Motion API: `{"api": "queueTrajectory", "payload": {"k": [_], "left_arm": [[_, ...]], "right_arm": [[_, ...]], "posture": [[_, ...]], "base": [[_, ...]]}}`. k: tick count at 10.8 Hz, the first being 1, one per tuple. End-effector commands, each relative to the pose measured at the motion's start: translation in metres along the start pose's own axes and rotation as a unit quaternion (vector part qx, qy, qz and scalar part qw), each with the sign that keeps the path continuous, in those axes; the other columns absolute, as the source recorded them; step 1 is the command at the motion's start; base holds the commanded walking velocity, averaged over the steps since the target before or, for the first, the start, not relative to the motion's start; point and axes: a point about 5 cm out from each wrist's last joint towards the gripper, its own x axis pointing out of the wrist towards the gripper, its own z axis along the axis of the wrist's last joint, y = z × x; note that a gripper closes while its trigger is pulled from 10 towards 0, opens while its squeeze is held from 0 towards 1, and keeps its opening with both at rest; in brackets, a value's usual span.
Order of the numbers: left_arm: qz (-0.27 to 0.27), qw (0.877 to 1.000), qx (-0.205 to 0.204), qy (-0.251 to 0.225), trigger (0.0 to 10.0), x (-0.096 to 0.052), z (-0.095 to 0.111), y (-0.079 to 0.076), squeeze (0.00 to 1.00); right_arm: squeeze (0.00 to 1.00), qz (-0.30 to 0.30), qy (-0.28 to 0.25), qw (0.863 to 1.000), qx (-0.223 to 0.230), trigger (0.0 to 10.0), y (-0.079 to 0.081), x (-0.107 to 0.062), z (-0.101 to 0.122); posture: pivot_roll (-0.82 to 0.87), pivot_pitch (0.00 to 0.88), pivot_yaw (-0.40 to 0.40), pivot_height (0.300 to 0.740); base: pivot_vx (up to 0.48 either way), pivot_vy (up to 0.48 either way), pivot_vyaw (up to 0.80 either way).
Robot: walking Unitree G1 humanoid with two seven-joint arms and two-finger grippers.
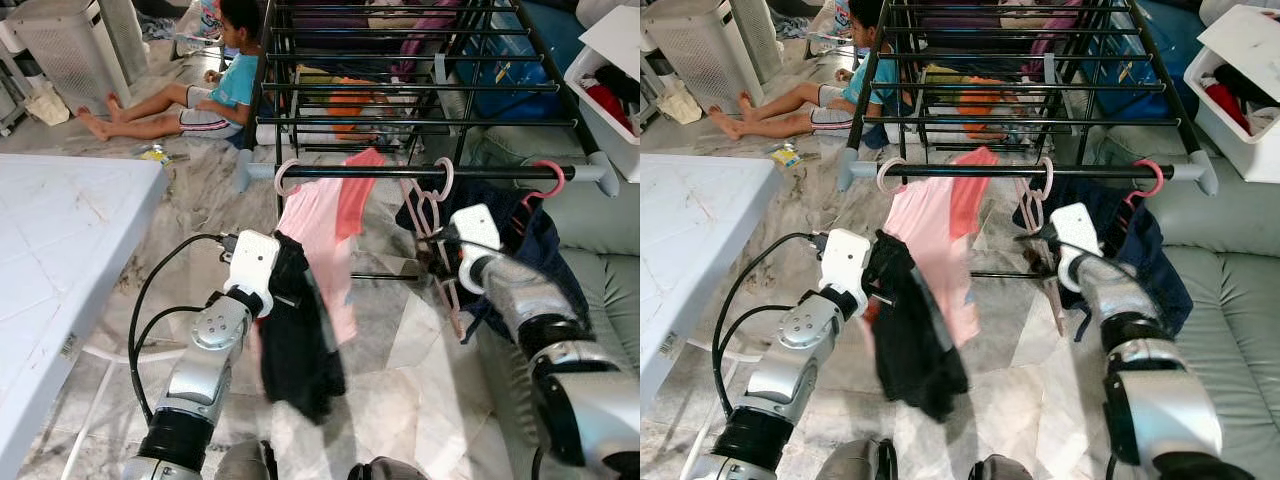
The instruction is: Hang hanger
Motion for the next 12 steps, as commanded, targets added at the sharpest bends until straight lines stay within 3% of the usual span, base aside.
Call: {"api": "queueTrajectory", "payload": {"k": [1,8,9,11,12], "left_arm": [[-0.001,1.0,0.009,-0.02,10.0,0.0,0.01,0.0,0.0],[-0.013,1.0,0.016,-0.003,10.0,-0.003,0.005,-0.002,0.0],[-0.013,1.0,0.018,0.0,10.0,-0.004,0.004,0.0,0.0],[-0.012,1.0,0.018,0.003,10.0,-0.004,0.003,-0.001,0.0],[-0.015,1.0,0.016,0.005,10.0,-0.004,0.002,-0.004,0.0]], "right_arm": [[0.0,0.01,-0.004,1.0,0.003,10.0,0.0,0.0,0.008],[0.0,0.042,-0.003,0.999,0.001,10.0,0.003,-0.001,0.017],[0.0,0.025,0.0,0.999,0.03,0.0,-0.003,-0.003,0.018],[0.0,-0.002,0.012,0.998,0.065,0.0,-0.007,-0.007,0.008],[0.0,-0.001,0.018,0.997,0.08,5.3,-0.005,-0.009,-0.001]], "posture": [[0.0,0.064,0.014,0.74],[-0.02,0.076,0.026,0.74],[-0.02,0.078,0.023,0.74],[-0.03,0.08,0.019,0.74],[-0.03,0.082,0.02,0.74]], "base": [[0.0,0.0,0.0],[0.0,0.0,0.0],[0.0,0.0,0.0],[0.0,0.0,0.0],[0.0,0.0,0.0]]}}
